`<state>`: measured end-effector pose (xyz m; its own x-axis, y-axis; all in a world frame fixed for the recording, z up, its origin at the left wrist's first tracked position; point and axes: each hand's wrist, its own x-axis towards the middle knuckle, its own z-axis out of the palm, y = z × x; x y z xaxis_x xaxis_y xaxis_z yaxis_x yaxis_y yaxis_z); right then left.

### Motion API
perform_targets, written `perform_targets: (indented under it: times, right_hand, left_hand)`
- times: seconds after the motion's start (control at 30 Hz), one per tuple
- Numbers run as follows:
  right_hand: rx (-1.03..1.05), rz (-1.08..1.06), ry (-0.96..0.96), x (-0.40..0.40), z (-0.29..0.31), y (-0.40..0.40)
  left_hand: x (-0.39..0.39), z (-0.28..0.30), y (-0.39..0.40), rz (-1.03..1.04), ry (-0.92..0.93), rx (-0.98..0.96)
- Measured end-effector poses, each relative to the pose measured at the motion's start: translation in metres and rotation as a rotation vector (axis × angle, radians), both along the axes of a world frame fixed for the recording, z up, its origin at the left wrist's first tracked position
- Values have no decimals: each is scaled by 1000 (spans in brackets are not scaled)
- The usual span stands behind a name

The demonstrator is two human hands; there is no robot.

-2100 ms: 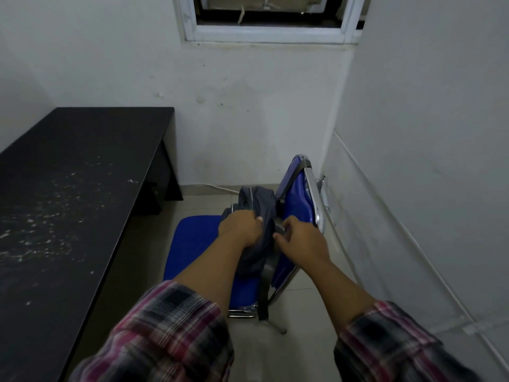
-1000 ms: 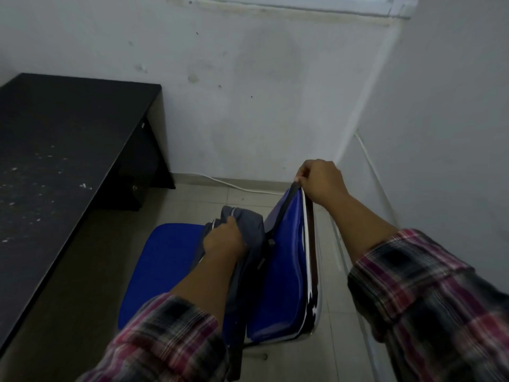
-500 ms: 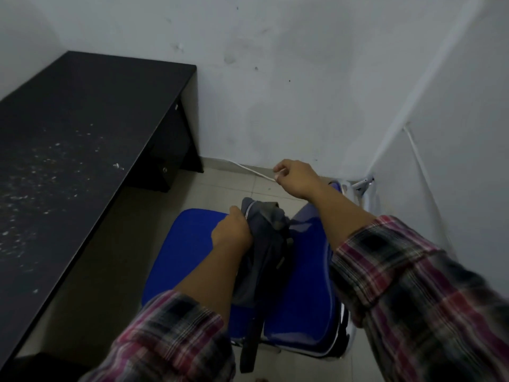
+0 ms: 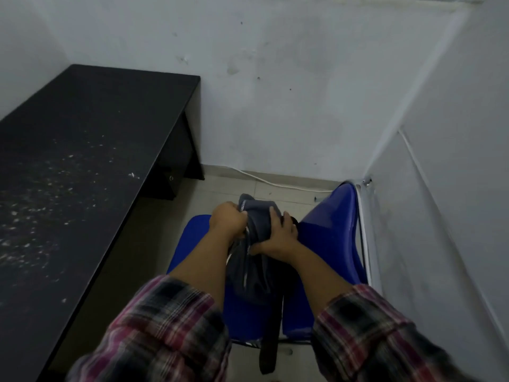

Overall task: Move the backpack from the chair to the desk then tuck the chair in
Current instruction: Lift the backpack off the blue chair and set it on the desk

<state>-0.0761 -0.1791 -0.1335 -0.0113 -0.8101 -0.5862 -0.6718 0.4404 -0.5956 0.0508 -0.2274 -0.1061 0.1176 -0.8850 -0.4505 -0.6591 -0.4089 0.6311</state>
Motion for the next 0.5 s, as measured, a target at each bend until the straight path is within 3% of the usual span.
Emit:
perform_targets:
  times: [0.2, 0.33, 0.5]
  right_hand:
    - [-205, -334, -28, 44, -19, 25]
    - [-449, -217, 238, 74, -4, 13]
    - [-537, -309, 223, 101, 28, -15]
  left_hand:
    - [19, 14, 0, 34, 385, 85]
    - [50, 27, -8, 85, 523, 75]
    - [106, 50, -22, 96, 620, 15]
